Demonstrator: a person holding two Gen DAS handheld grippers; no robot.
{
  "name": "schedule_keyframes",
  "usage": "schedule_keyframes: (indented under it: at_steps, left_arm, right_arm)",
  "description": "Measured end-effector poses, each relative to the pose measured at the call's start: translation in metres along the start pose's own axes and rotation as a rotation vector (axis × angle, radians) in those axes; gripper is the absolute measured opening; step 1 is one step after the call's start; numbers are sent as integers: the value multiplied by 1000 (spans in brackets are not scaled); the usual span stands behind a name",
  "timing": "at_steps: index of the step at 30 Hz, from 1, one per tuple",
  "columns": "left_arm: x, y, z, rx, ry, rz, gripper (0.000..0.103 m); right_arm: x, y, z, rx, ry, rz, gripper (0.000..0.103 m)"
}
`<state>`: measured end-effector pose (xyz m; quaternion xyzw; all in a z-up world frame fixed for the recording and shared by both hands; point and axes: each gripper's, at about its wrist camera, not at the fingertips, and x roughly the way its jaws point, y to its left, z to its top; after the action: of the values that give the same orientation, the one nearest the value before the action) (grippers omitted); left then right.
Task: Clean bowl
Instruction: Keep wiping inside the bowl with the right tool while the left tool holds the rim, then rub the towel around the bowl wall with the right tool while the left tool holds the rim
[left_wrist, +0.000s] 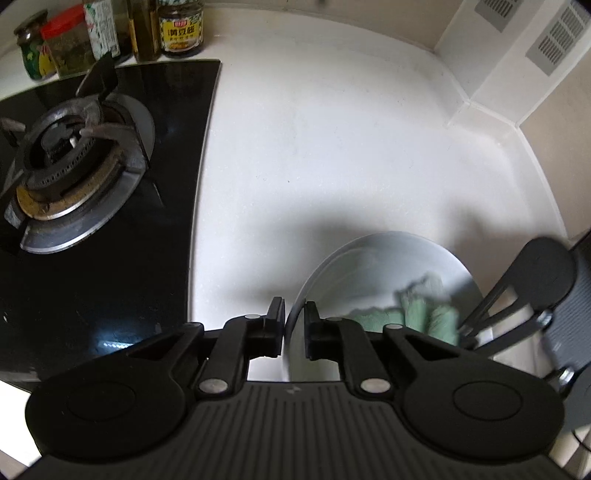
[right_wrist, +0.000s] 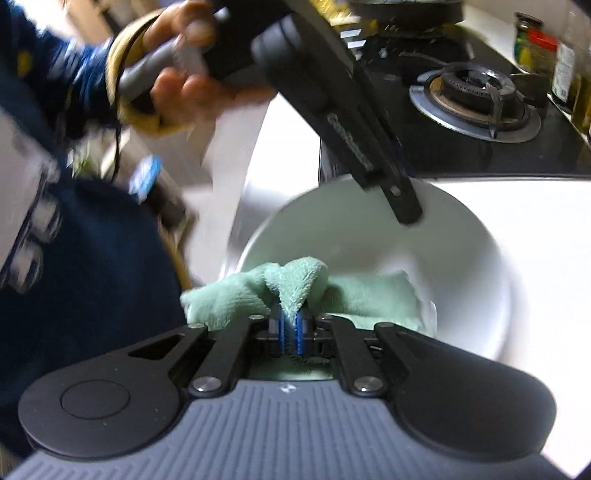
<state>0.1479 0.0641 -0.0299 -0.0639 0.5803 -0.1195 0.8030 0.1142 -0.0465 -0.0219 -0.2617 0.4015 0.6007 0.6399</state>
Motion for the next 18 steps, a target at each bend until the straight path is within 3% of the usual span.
schedule_keyframes:
  at_steps: [7, 9, 11, 15, 18]
  left_arm:
    - [1, -11, -5, 47, 27, -27, 16]
    - [1, -12, -5, 43, 17, -11, 16]
    - [1, -14, -5, 39, 8, 5, 16]
    - [1, -16, -4, 30, -11, 37, 14]
    - [2, -22, -1, 16, -40, 83, 10]
  right_arm:
    - [-9, -4, 11, -165, 94, -190, 3]
    - [-6, -4, 15, -163, 59, -261, 4]
    - [2, -8, 15, -114, 125, -293, 3]
    - [1, -23, 11, 109, 232, -248, 2]
    - [-6, -23, 8, 268, 309, -116, 3]
